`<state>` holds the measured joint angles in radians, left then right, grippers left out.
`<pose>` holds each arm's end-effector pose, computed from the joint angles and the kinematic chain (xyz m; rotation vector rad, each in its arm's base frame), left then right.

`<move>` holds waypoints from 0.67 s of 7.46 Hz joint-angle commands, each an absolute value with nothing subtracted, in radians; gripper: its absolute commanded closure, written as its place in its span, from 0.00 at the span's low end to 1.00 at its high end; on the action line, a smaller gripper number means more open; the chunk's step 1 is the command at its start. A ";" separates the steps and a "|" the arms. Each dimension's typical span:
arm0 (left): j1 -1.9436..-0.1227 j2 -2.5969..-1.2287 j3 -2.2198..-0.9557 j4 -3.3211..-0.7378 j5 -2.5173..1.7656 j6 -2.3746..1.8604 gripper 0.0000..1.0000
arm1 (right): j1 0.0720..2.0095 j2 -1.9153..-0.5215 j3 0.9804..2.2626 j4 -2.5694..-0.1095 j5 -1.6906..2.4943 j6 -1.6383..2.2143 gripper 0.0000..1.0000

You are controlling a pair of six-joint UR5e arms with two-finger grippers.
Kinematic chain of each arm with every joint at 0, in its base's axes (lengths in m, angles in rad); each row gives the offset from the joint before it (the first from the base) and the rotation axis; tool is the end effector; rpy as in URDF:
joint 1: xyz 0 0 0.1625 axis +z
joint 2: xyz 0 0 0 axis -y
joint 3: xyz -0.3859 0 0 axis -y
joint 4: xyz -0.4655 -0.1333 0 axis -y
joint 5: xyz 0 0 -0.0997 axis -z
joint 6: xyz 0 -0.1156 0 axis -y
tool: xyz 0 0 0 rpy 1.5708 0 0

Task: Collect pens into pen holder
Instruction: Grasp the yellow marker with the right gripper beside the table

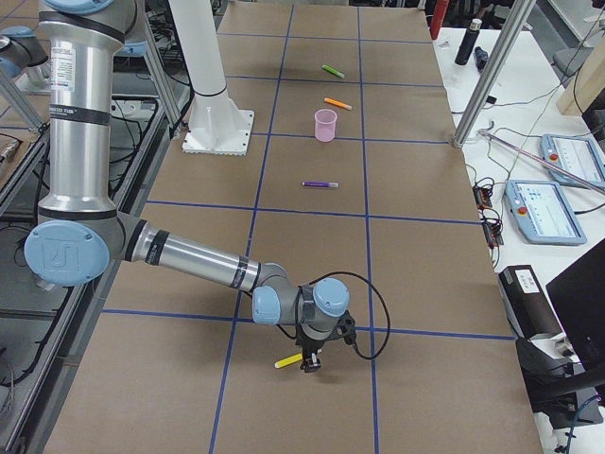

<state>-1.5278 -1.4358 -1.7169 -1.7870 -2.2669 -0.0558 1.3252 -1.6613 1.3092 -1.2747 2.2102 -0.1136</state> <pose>-0.0363 -0.5327 0.6037 0.1835 0.7029 0.0669 -0.0583 -0.4972 0.8056 -0.0966 -0.6373 -0.3288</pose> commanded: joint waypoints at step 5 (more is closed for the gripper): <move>-1.529 -1.434 -1.717 -1.787 -2.266 -0.055 0.01 | 1.313 -1.660 1.299 -1.275 2.212 -0.114 0.54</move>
